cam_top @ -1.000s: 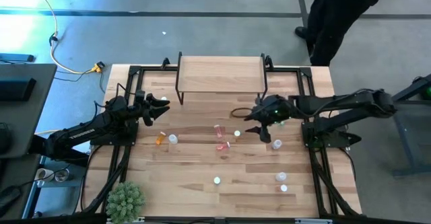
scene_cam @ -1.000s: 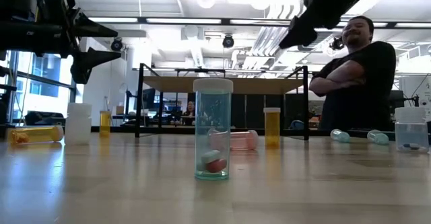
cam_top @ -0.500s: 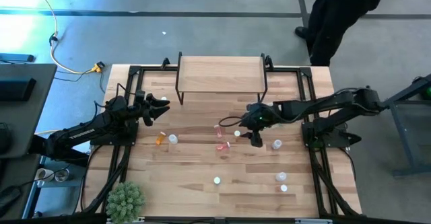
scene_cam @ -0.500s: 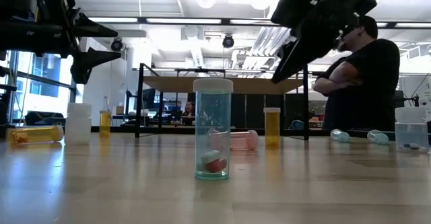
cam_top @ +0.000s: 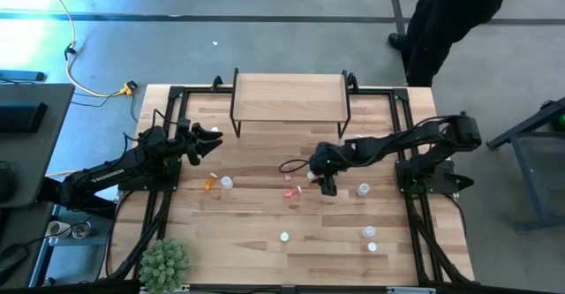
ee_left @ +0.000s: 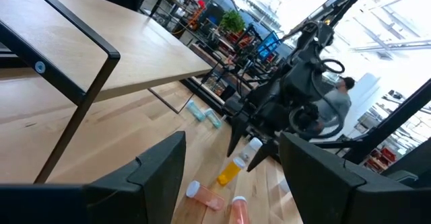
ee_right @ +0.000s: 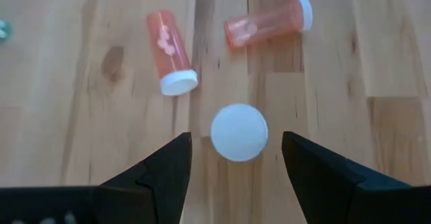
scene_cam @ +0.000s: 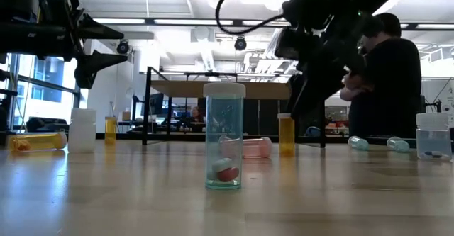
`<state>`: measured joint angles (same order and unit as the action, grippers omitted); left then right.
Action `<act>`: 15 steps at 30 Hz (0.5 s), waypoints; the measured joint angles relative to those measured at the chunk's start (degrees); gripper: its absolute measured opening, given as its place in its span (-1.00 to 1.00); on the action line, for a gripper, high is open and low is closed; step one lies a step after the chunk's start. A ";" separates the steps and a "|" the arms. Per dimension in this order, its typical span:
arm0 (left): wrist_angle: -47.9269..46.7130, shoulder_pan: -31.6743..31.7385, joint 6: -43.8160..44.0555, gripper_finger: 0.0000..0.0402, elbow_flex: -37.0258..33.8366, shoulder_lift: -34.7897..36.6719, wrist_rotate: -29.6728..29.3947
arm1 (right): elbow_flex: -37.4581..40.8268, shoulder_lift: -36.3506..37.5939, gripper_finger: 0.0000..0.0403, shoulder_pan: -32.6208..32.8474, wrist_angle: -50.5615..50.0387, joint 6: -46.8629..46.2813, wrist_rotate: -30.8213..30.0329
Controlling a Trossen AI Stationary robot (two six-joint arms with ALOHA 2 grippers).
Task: Pick and place medicine bottles onto shelf by color
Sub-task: Put the bottom right yellow pill bottle on the shelf
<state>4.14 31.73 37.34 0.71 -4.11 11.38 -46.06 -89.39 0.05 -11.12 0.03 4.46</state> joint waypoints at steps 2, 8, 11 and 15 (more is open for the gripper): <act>0.00 0.00 0.01 0.14 0.01 0.01 0.00 | 0.00 -0.66 0.10 0.00 0.65 0.02 -0.08; 0.00 0.00 0.01 0.14 0.00 0.01 0.04 | 0.00 -1.15 0.10 0.00 2.84 -0.07 -0.16; 0.00 0.00 0.02 0.14 0.00 0.00 0.04 | 0.00 -1.15 0.10 0.00 2.81 -0.17 -0.16; 0.00 0.00 0.01 0.14 0.01 0.01 0.11 | 0.00 -1.15 0.10 0.00 2.82 -0.20 -0.16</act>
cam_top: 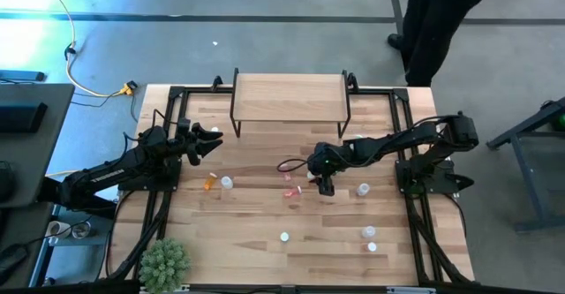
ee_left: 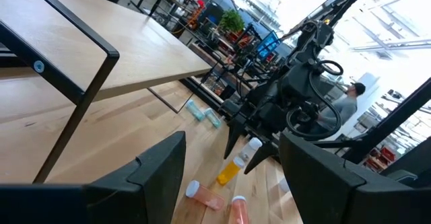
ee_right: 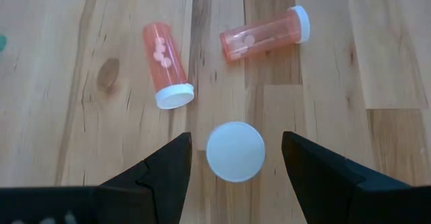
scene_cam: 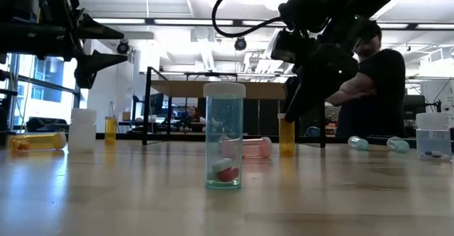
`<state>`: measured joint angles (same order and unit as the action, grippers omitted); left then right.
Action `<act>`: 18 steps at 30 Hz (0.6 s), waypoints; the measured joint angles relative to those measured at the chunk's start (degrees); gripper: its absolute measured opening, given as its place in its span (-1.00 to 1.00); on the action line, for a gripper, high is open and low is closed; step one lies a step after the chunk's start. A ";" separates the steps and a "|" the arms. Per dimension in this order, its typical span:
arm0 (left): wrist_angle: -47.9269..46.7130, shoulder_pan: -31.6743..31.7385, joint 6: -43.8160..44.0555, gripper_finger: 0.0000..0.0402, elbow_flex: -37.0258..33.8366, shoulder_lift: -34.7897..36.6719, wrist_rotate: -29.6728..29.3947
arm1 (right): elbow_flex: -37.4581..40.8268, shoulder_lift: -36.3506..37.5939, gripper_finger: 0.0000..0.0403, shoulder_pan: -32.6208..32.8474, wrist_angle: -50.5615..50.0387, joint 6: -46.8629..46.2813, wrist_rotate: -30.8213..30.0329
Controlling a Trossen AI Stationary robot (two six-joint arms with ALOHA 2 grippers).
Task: Pick and place medicine bottles onto shelf by color
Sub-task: Put the bottom right yellow pill bottle on the shelf
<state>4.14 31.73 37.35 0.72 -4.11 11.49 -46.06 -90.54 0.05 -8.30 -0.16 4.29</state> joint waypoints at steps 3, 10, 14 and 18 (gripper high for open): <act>0.00 0.00 0.00 0.14 -0.01 -0.01 0.00 | 0.00 0.00 0.07 0.00 0.00 0.00 0.00; 0.00 0.00 -0.01 0.14 -0.01 -0.01 -0.04 | 0.00 0.00 -0.23 0.00 -0.01 0.07 0.06; 0.00 0.00 -0.01 0.14 -0.01 0.01 -0.06 | 0.00 0.01 -0.39 0.00 -0.01 0.03 0.20; 0.00 0.00 -0.01 0.14 -0.01 0.00 -0.07 | 0.00 0.04 -0.46 0.00 0.01 -0.08 0.22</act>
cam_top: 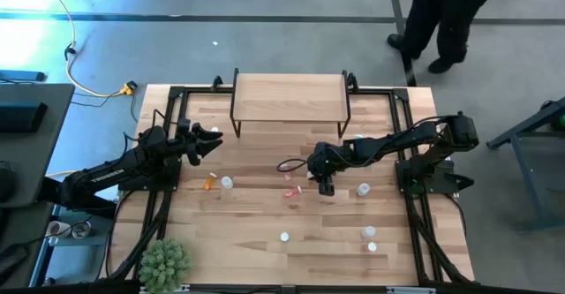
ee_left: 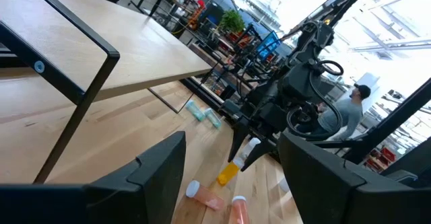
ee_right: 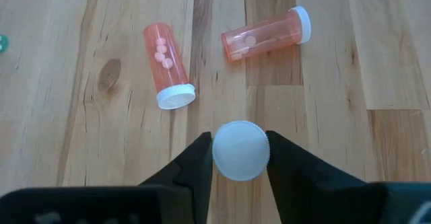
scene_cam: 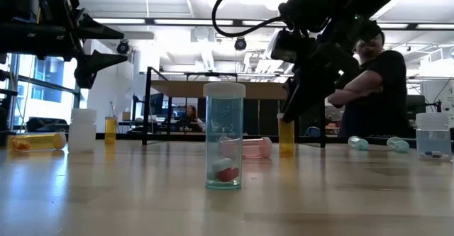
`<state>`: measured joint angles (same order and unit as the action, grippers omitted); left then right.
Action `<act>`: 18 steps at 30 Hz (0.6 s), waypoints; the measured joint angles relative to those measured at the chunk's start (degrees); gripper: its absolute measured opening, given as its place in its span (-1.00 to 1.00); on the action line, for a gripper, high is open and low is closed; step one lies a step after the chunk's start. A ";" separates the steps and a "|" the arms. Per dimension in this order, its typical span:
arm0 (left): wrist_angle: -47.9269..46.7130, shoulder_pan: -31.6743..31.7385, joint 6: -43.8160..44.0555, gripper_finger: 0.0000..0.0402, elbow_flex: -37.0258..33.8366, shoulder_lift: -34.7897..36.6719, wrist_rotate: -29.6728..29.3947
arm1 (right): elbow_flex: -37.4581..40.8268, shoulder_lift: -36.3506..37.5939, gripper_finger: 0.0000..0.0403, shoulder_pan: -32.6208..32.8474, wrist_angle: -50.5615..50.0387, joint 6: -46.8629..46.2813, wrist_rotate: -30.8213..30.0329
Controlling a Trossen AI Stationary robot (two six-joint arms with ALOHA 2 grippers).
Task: Pick and place medicine bottles onto shelf by color
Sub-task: Put the bottom right yellow pill bottle on the shelf
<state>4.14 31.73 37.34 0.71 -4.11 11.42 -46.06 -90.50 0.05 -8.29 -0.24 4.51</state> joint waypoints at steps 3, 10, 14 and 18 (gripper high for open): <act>0.00 0.00 0.00 0.14 0.00 0.01 0.00 | 0.00 0.00 -0.46 0.00 0.00 -2.32 0.05; 0.00 0.00 0.00 0.14 0.00 0.01 -0.02 | 0.00 0.04 -0.46 0.00 0.02 -7.96 0.22; 0.00 0.00 0.89 0.14 0.01 0.01 0.07 | 0.00 0.24 -0.46 0.00 -0.05 -11.89 0.23; 0.00 0.00 3.91 0.14 0.00 0.00 0.39 | -1.96 0.26 -0.46 0.00 -0.43 -14.90 0.22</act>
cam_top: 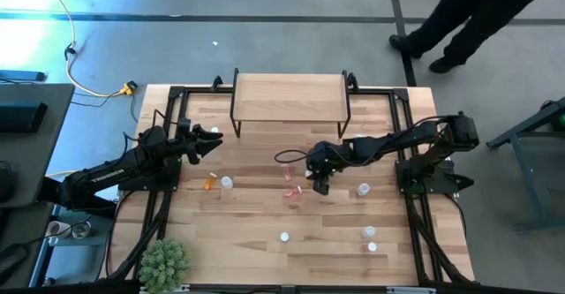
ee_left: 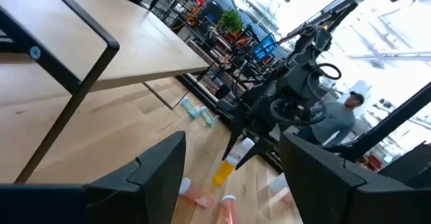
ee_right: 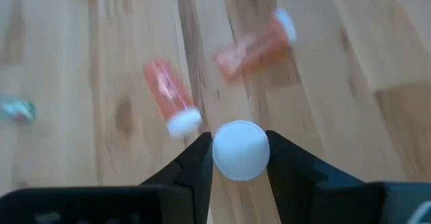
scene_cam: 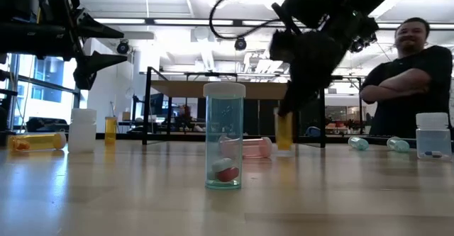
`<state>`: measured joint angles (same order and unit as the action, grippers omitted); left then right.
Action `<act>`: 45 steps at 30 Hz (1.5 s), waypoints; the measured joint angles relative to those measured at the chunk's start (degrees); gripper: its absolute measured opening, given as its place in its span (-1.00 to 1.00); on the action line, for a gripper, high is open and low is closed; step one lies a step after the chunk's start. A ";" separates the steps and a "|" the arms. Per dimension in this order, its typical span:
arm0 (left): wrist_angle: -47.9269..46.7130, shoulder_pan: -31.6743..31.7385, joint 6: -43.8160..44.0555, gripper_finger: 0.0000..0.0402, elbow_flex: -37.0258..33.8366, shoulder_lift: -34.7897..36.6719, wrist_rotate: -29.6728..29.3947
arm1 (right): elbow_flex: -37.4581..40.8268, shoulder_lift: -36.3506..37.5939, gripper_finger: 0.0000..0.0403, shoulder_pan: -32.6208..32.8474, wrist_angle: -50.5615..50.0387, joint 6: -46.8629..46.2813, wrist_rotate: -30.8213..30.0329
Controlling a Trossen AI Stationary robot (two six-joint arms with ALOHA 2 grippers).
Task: Pick and place medicine bottles onto shelf by color
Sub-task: Put the bottom right yellow pill bottle on the shelf
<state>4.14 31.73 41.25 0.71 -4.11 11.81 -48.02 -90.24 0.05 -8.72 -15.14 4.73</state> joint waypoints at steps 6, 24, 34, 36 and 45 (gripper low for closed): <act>0.00 0.00 -2.46 0.14 0.00 0.01 -0.10 | -5.21 0.01 -0.46 0.00 -2.77 -2.92 -3.14; 0.00 0.00 -2.87 0.14 0.00 0.01 -0.45 | -24.54 0.01 -0.46 -2.06 -11.07 -2.94 -20.49; 0.00 0.00 -2.90 0.14 0.01 0.01 -0.45 | -35.94 0.02 -0.46 -8.60 -23.26 -2.90 -23.78; 0.00 0.00 -2.91 0.14 0.00 0.00 -0.45 | -37.78 0.02 -0.46 -10.66 -27.78 -2.86 -23.76; 0.00 0.00 -2.91 0.14 0.00 -0.01 -0.45 | -42.64 0.02 -0.46 -22.39 -40.02 -0.82 -20.34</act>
<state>4.14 31.73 38.35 0.71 -4.12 11.35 -90.67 -90.21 -22.33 -48.74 -15.96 -15.61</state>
